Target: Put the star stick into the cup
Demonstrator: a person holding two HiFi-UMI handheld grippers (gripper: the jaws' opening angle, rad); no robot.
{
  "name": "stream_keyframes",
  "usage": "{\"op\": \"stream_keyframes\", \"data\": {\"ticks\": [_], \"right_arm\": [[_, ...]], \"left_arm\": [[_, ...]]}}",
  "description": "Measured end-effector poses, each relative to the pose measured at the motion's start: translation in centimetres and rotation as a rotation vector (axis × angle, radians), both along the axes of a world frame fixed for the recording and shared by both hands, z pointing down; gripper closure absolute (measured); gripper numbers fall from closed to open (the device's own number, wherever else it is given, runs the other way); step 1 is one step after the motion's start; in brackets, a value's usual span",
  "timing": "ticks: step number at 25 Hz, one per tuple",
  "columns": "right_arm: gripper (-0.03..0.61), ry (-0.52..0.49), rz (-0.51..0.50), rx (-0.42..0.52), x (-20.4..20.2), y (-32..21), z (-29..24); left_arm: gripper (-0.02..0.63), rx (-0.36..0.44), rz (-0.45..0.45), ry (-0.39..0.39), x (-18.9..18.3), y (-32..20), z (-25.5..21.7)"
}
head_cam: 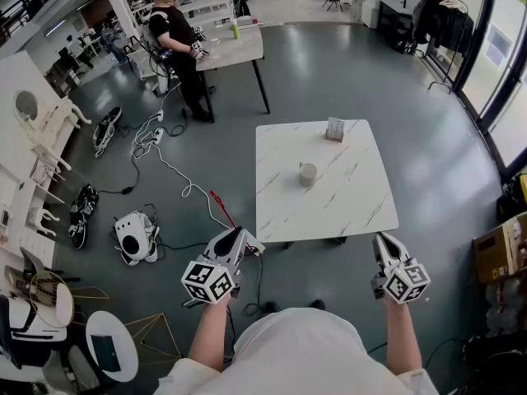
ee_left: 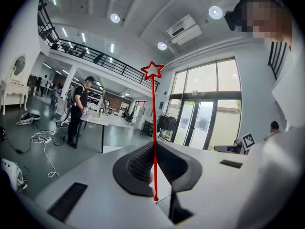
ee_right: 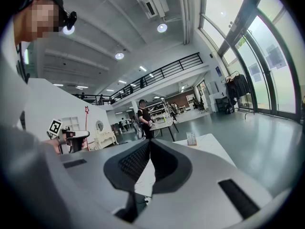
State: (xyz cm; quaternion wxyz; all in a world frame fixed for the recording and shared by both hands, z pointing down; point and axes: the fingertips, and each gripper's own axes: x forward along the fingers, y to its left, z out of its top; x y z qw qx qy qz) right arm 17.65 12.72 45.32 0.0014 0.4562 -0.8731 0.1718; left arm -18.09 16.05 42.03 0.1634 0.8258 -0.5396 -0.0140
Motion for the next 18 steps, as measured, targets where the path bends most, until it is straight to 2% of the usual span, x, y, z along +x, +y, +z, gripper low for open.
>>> {"op": "stream_keyframes", "data": {"ticks": [12,18], "right_arm": [[0.551,-0.004,0.003,-0.003,0.19,-0.07,0.18],[0.549,-0.043,0.015,-0.025,0.96,0.11,0.18]], "left_arm": [[0.589,-0.003,0.006,-0.001,0.45,0.01,0.26],[0.589,-0.008,-0.001,0.0,1.06,0.29,0.61]]}}
